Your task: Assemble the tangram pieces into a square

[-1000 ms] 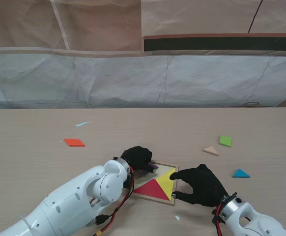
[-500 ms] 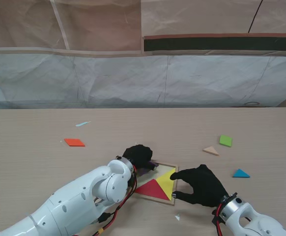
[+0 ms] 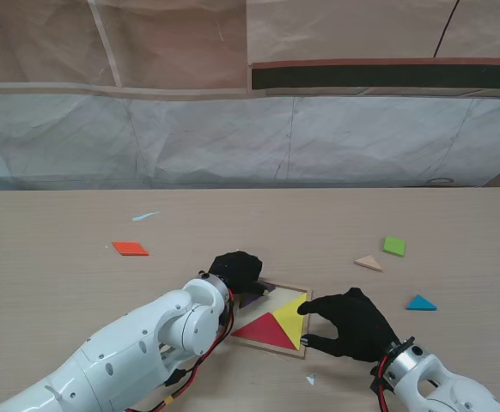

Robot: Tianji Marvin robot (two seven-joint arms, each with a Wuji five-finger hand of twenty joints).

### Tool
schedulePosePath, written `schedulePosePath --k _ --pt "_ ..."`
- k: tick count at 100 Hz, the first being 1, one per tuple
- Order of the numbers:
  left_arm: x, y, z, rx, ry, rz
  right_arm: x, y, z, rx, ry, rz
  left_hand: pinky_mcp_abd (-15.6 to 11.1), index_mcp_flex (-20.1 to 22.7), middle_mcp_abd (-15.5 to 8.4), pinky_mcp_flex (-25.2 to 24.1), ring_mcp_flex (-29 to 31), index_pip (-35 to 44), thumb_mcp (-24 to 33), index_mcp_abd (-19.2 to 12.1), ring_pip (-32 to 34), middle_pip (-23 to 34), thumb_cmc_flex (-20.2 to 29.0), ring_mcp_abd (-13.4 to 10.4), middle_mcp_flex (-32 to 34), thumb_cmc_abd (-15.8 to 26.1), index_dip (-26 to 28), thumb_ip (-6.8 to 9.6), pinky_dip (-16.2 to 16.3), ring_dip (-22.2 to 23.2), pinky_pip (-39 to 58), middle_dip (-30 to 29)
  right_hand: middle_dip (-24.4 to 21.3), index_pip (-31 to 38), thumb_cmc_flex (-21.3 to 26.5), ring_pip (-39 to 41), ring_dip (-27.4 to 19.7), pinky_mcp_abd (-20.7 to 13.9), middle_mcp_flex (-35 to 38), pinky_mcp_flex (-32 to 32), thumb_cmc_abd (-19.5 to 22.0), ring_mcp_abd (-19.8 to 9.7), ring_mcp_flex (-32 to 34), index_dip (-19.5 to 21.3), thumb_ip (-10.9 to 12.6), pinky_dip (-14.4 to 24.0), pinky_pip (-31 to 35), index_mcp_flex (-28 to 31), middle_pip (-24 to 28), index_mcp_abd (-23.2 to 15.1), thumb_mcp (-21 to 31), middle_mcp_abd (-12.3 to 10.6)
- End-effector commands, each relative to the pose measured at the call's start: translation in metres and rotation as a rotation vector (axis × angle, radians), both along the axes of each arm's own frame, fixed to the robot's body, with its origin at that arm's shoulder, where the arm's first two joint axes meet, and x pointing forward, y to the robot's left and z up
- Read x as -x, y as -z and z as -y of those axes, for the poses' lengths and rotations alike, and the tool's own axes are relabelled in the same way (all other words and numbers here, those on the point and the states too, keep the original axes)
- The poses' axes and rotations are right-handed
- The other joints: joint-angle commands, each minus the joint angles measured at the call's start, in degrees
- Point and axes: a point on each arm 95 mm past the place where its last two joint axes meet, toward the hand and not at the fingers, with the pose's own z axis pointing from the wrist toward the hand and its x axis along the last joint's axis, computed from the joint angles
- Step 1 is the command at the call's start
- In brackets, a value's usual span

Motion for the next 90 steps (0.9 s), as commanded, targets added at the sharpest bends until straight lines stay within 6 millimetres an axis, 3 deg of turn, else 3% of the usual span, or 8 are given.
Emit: schedulePosePath --k 1,30,39,44,48,60,72,90 --pt "-0.003 -0.003 -0.002 -0.005 0.010 0.011 0.002 0.002 -0.002 0.002 -0.003 -0.012 -4.48 -2.49 -0.11 -2.37 -1.47 0.64 -0.75 -1.74 -0.66 -0.28 3.87 2.61 -2.12 -2.81 -0.75 0.23 0.80 1.05 -0.54 0.26 -0.10 0.39 0.90 -0.74 -0.36 0.30 -1.27 -1.02 1.66 -0.13 -0.96 -0.48 0.13 0.35 -0.70 0.43 -0.70 -0.61 -0.79 -0.06" --pt "-0.004 -0.007 -0.005 -0.059 0.048 0.073 0.002 0.003 -0.001 0.001 0.000 -0.014 -6.94 -10.51 -2.41 -8.99 -9.49 -2.49 4.23 -3.20 -3.06 -0.26 -0.27 0.30 -10.95 -2.94 0.53 -0.83 3.15 3.53 -7.04 1.44 -0.09 0.42 0.90 -0.71 -0.34 0.30 -1.26 -1.01 1.63 -0.16 -0.92 -0.48 0.13 0.37 -0.69 0.49 -0.68 -0.62 -0.80 0.00" --pt "-0.004 -0.009 -0.005 -0.067 0.057 0.078 0.003 0.003 -0.001 0.000 0.001 -0.015 -7.38 -14.09 -3.24 -13.37 -14.37 -8.19 7.60 -3.35 -5.24 -3.89 -4.07 -0.82 -17.55 -0.31 2.09 0.36 3.56 4.34 -11.03 0.84 -0.09 0.41 0.91 -0.73 -0.34 0.31 -1.24 -1.06 1.64 -0.12 -0.97 -0.49 0.13 0.36 -0.72 0.46 -0.68 -0.62 -0.80 -0.04" --pt "-0.005 -0.009 -0.006 -0.069 0.060 0.080 0.003 0.004 -0.001 0.000 0.002 -0.015 -8.12 -15.54 -3.74 -15.95 -16.89 -11.46 10.36 -2.99 -6.64 -6.20 -6.87 -1.35 -20.81 1.05 3.98 2.86 3.83 4.86 -13.65 -0.48 -0.09 0.42 0.91 -0.75 -0.35 0.29 -1.29 -1.01 1.65 -0.19 -1.01 -0.48 0.13 0.37 -0.69 0.48 -0.70 -0.60 -0.80 -0.03" --pt "-0.005 -0.009 -0.006 -0.066 0.063 0.085 0.003 0.004 -0.001 -0.001 0.001 -0.015 -8.30 -17.01 -4.17 -19.55 -20.51 -12.97 10.90 -3.29 -9.10 -8.75 -7.56 -1.00 -23.94 1.43 4.47 3.28 3.42 4.52 -16.49 -1.93 -0.08 0.42 0.93 -0.74 -0.34 0.29 -1.23 -1.07 1.70 -0.17 -1.00 -0.48 0.14 0.36 -0.72 0.46 -0.67 -0.61 -0.78 0.00" --pt "-0.007 -0.010 -0.005 -0.054 0.088 0.092 0.003 0.004 -0.001 -0.002 0.001 -0.015 -8.74 -22.16 -6.33 -32.87 -32.04 -18.12 7.06 -4.29 -19.19 -14.64 -8.75 -3.12 -33.37 2.17 3.46 3.50 1.70 2.78 -26.27 -6.40 -0.08 0.42 0.91 -0.73 -0.34 0.29 -1.22 -1.03 1.69 -0.19 -0.95 -0.49 0.13 0.36 -0.72 0.46 -0.67 -0.60 -0.81 0.03" --pt "-0.006 -0.007 -0.005 -0.092 0.148 0.069 0.003 0.005 -0.001 -0.002 0.004 -0.017 -10.06 -32.22 -9.77 -45.67 -43.97 -24.59 1.08 -3.01 -29.26 -18.28 -10.22 -6.13 -44.58 2.16 0.65 4.26 -2.77 0.71 -35.03 -8.40 -0.08 0.42 0.94 -0.74 -0.34 0.27 -1.24 -1.04 1.65 -0.08 -0.99 -0.49 0.13 0.37 -0.73 0.46 -0.67 -0.61 -0.81 -0.02" --pt "-0.003 0.005 -0.004 -0.127 0.193 0.032 0.002 0.005 -0.001 -0.004 0.004 -0.019 -10.06 -38.62 -10.10 -47.11 -47.16 -28.88 -1.55 -0.46 -32.29 -21.18 -10.21 -7.12 -48.12 1.28 -0.88 5.17 -5.95 0.68 -39.08 -9.84 -0.07 0.42 0.99 -0.73 -0.33 0.25 -1.21 -1.06 1.67 -0.15 -0.97 -0.49 0.13 0.37 -0.74 0.46 -0.65 -0.55 -0.82 -0.02"
